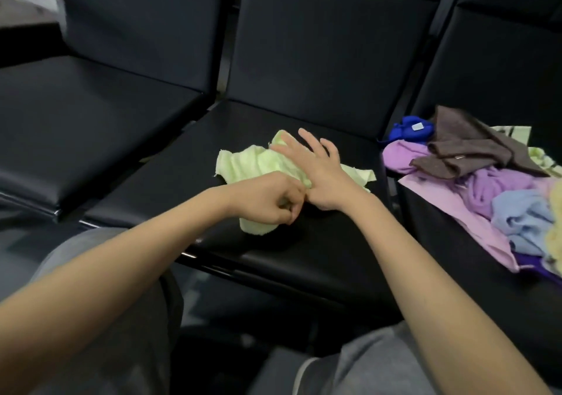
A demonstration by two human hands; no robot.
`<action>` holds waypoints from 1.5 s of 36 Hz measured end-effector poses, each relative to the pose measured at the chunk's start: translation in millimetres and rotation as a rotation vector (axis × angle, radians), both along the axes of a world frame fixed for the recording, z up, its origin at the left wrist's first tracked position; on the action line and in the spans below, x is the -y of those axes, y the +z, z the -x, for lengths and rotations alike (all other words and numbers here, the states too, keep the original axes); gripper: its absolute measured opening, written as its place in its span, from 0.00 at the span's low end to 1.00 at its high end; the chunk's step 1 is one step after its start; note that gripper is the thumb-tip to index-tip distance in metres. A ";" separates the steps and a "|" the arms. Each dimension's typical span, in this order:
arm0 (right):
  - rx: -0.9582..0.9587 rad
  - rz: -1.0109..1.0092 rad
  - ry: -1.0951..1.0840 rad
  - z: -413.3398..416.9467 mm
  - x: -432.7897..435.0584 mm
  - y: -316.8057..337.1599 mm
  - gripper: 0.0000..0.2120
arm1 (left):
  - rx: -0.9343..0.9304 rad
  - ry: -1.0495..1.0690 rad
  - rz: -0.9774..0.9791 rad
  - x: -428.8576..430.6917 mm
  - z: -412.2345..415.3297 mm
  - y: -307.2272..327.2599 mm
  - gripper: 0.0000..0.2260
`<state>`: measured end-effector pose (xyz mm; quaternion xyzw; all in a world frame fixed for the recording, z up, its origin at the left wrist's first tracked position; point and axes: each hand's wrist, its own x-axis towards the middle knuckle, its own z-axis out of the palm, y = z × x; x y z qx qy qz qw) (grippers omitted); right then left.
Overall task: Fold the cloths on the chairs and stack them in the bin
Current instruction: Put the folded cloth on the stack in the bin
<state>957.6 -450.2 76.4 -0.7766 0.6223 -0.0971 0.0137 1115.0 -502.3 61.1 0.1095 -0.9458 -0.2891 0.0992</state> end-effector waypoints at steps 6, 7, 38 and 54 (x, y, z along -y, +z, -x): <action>-0.276 -0.164 0.113 -19.1 -6.7 -3.6 0.08 | 0.112 -0.050 -0.069 -21.4 -8.2 3.5 0.05; -0.253 -0.160 0.083 -18.4 -8.3 -1.2 0.08 | 0.096 -0.027 -0.083 -22.1 -10.6 6.1 0.05; -0.046 -0.029 -0.527 3.5 -12.6 13.8 0.12 | -0.440 0.869 -0.024 3.8 -26.3 27.9 0.19; 0.943 0.756 -0.698 51.3 -14.7 45.4 0.09 | 0.098 1.179 0.233 46.9 -49.6 27.0 0.12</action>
